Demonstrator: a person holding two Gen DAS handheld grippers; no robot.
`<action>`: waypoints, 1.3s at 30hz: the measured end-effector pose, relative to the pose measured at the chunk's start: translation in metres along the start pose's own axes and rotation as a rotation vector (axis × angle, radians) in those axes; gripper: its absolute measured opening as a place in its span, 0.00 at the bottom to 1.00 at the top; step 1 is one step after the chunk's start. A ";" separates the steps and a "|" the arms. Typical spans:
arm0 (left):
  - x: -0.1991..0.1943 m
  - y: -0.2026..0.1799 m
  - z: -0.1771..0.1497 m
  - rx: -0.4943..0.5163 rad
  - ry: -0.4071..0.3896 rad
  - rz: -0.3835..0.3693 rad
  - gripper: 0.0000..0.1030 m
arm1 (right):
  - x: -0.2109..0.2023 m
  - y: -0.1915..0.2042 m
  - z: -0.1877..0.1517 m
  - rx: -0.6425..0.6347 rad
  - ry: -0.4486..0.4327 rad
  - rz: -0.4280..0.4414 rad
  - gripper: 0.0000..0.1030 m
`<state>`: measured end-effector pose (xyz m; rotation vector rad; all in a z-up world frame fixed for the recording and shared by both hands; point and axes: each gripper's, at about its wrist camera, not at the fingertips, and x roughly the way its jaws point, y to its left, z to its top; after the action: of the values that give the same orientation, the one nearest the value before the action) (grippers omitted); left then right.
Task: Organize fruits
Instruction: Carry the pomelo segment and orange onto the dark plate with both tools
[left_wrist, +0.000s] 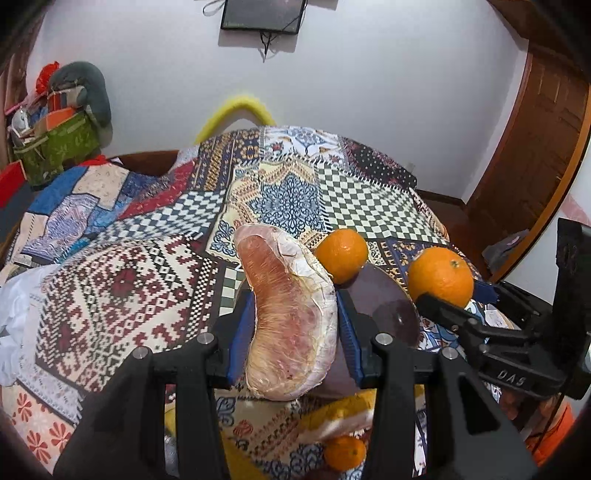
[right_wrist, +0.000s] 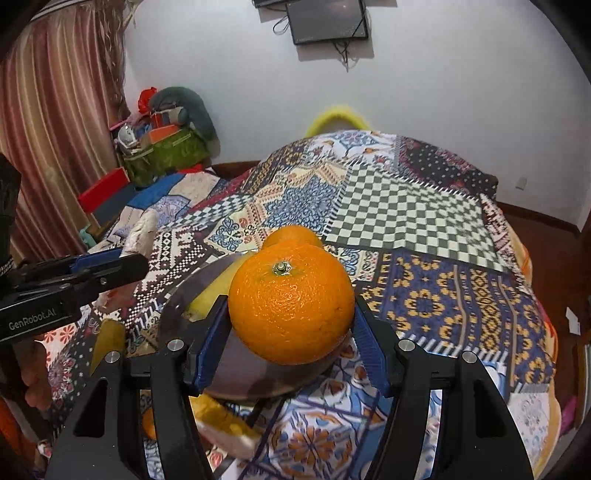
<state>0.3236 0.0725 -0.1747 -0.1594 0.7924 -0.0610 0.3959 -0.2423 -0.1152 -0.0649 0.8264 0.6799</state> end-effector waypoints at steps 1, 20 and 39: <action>0.004 0.000 0.001 0.001 0.007 0.001 0.42 | 0.005 0.000 0.001 -0.005 0.011 0.005 0.59; 0.069 0.006 0.006 -0.025 0.164 0.002 0.42 | 0.068 0.008 -0.005 -0.049 0.173 0.034 0.59; 0.032 -0.006 0.013 0.055 0.073 0.024 0.42 | 0.068 0.006 -0.005 -0.047 0.197 0.038 0.61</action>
<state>0.3547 0.0644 -0.1872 -0.0954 0.8640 -0.0660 0.4217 -0.2032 -0.1648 -0.1610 1.0031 0.7368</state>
